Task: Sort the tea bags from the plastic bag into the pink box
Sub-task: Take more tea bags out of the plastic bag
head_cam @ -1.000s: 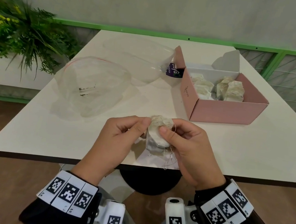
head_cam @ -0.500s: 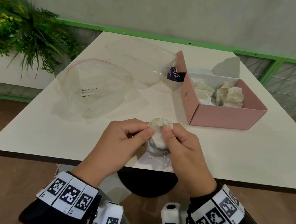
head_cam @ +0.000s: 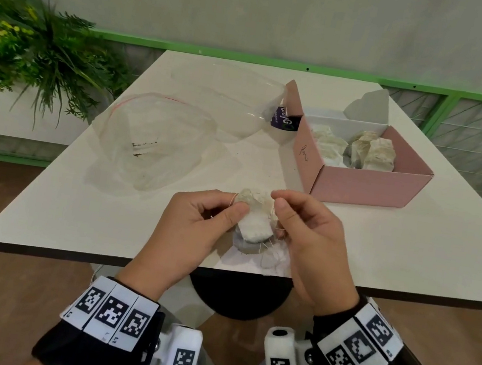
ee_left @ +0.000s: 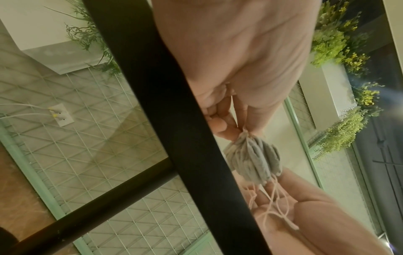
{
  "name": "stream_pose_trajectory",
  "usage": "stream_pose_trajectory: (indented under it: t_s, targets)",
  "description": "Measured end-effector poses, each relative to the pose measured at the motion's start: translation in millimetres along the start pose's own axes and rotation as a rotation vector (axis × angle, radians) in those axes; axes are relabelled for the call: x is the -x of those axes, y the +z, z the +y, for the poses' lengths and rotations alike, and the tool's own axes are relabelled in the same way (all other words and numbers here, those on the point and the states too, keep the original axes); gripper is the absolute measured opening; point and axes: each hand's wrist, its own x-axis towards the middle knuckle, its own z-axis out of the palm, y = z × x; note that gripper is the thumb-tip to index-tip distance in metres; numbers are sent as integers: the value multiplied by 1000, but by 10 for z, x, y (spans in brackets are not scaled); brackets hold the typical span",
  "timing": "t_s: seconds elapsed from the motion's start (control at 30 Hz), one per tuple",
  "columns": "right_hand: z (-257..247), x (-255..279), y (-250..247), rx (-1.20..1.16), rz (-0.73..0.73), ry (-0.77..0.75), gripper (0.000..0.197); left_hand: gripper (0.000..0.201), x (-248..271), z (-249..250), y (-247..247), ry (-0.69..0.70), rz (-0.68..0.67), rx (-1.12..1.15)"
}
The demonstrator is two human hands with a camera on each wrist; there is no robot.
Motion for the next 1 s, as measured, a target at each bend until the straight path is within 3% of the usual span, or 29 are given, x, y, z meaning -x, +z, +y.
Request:
stream_pose_trajectory:
  t_s: [0.07, 0.23, 0.43, 1.0]
  targets:
    - [12, -22, -31, -15, 37, -10, 8, 14, -4, 0, -1, -12, 0, -7]
    - [7, 3, -19, 41, -32, -16, 5, 14, -5, 6, 2, -20, -23, -59]
    - [-14, 27, -11, -34, -20, -32, 12, 12, -3, -9, 11, -4, 18, -87]
    - [73, 17, -6, 185, -18, -85, 10, 16, 14, 23, 17, -33, -20, -31]
